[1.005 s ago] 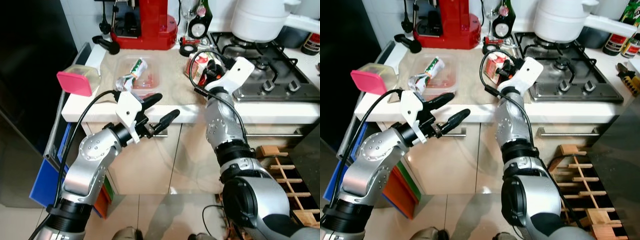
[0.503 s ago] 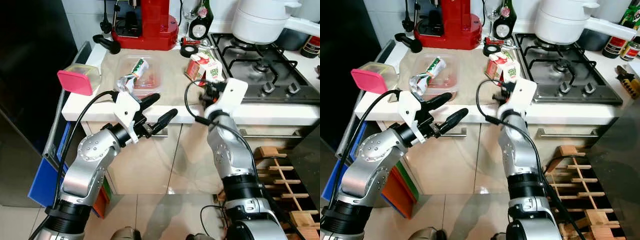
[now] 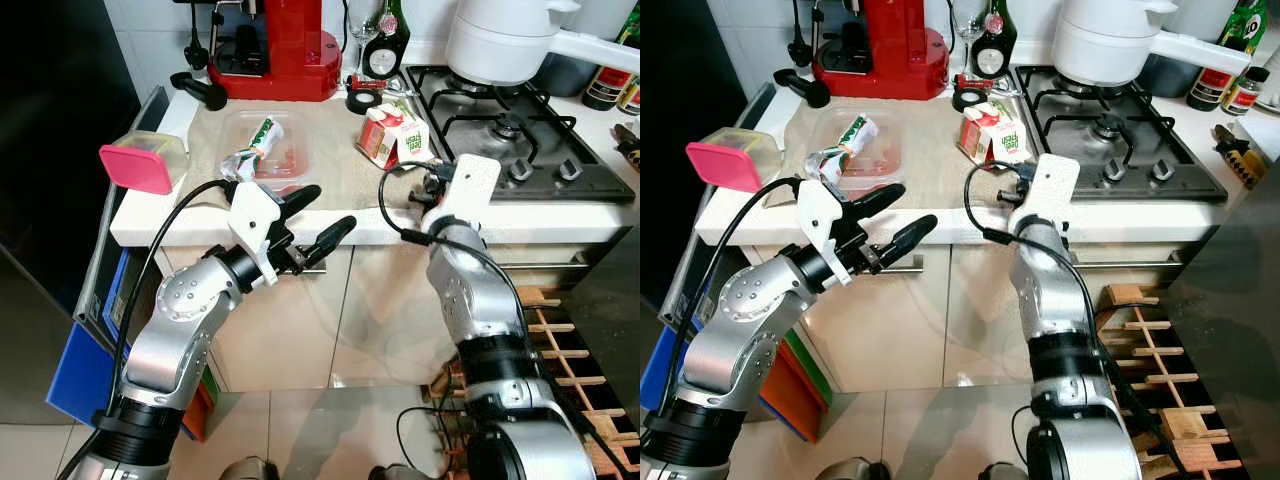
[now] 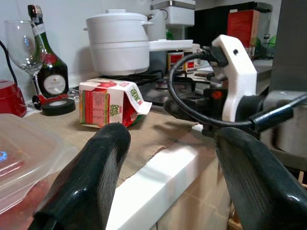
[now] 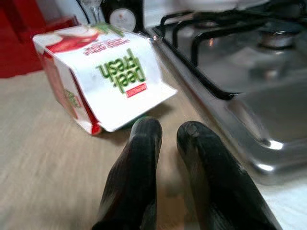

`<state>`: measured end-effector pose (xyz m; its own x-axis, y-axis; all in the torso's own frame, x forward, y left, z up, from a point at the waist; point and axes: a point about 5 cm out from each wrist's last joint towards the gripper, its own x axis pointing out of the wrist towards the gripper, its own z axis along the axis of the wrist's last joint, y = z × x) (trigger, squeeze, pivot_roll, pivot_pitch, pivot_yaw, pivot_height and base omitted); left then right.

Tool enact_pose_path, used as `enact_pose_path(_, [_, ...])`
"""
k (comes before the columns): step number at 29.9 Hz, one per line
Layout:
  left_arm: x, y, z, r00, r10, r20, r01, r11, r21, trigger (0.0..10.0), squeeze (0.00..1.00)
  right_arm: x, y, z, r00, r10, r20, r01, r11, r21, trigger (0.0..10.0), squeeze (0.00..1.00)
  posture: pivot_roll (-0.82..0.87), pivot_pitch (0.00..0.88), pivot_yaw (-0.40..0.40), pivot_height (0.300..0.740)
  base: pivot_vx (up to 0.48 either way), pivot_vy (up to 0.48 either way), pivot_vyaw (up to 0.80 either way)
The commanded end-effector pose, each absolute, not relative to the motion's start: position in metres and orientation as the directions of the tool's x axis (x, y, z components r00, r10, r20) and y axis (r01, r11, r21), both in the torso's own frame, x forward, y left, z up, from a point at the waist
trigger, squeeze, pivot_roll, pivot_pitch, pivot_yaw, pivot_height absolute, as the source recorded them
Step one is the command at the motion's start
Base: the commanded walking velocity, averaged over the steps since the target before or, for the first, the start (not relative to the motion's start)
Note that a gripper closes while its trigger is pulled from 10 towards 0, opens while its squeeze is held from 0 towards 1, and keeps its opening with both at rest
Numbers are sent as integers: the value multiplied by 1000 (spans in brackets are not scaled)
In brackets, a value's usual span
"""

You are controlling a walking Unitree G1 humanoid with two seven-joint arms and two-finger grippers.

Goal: Restocking fridge

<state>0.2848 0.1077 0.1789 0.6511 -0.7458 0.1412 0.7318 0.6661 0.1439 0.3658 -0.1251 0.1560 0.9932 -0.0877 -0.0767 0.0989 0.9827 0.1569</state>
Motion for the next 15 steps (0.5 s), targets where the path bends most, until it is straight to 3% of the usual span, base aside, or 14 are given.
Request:
enact_pose_path(1, [287,108,181,648,-750,134,733,662,160,10000,0,370,-126,153,989,-87,-119,106,979,172,10000,0,62,0,-5,740,0,0,0])
enact_pose_path(15, [287,109,182,649,-749,133,732,662,160,10000,0,392,-120,164,975,-67,-212,121,960,253,10000,0,77,0,-6,740,0,0,0])
